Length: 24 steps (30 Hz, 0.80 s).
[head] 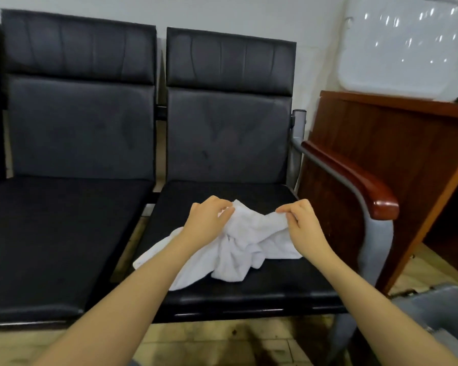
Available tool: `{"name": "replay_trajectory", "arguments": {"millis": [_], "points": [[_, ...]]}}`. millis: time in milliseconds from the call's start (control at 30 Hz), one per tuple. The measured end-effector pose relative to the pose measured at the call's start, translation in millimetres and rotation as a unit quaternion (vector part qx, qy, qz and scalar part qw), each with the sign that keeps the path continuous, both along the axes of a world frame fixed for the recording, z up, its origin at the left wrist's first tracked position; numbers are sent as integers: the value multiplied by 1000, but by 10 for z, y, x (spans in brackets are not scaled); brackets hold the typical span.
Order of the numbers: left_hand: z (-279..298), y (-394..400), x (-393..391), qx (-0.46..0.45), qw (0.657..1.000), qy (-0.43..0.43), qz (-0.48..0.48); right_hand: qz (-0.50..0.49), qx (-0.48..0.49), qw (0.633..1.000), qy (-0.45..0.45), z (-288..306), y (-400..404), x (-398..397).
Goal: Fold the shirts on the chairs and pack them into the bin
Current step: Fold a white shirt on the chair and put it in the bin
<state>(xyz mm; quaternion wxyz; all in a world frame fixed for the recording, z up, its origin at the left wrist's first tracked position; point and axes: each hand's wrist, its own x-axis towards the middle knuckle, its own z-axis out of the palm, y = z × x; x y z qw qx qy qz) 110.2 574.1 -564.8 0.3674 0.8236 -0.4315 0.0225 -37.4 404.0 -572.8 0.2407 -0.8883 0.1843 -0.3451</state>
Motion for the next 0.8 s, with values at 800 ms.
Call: {"name": "replay_trajectory", "arguments": {"millis": [800], "points": [[-562, -180, 162, 86, 984, 95, 121, 26, 231, 970, -76, -459, 7, 683]]}}
